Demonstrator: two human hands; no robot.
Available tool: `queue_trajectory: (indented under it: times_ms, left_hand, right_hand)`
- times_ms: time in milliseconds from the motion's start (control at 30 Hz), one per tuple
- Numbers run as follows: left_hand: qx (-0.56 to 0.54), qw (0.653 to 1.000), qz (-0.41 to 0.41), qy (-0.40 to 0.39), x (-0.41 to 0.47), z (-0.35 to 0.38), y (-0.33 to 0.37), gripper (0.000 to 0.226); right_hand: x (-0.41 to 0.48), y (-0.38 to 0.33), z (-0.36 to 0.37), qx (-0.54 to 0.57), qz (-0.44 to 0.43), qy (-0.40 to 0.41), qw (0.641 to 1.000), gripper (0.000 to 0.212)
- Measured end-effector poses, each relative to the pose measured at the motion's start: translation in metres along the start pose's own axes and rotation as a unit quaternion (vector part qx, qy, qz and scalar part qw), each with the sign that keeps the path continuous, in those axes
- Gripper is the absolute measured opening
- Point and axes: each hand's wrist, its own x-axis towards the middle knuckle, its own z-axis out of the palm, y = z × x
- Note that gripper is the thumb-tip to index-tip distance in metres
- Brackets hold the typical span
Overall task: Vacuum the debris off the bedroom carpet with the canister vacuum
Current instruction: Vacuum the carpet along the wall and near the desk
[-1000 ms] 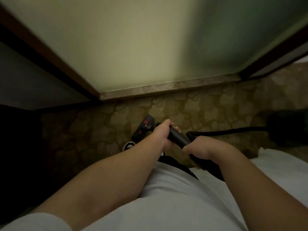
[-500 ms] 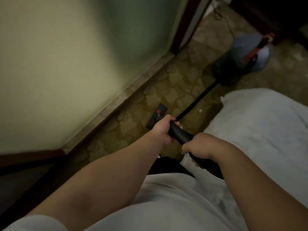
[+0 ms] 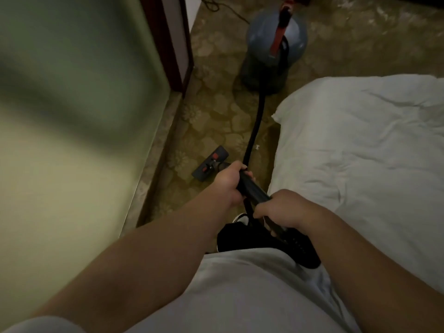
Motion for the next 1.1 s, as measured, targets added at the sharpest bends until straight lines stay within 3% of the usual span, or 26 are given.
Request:
queue_trajectory:
  times_ms: [400,467,567,733,900,1100]
  left_hand:
    - [0.143,0.990,-0.020,-0.008,0.050,0.076,0.078,0.006]
    - [0.194,0.981,-0.025,-0.014,0.064,0.088,0.095,0.005]
    - [0.277,0.960,-0.035,-0.024,0.087,0.099,0.120,0.012]
    - [0.383,0.922,-0.043,-0.046,0.119,0.121,0.160,0.013]
    - [0.479,0.875,-0.033,-0.069,0.154,0.147,0.178,0.013]
    - [0.565,0.820,-0.040,-0.079,0.175,0.163,0.163,0.007]
  right_hand:
    - [0.054,-0.032,-0.045,0.185,0.041,0.014,0.982,0.033]
    - [0.064,-0.045,-0.045,0.226,0.056,0.025,0.972,0.044]
    - [0.081,-0.068,-0.039,0.279,0.083,0.044,0.956,0.066]
    - [0.107,-0.108,-0.034,0.412,0.108,0.060,0.903,0.041]
    - [0.142,-0.131,-0.035,0.517,0.114,0.071,0.846,0.042]
    - [0.169,-0.132,-0.024,0.563,0.143,0.105,0.807,0.037]
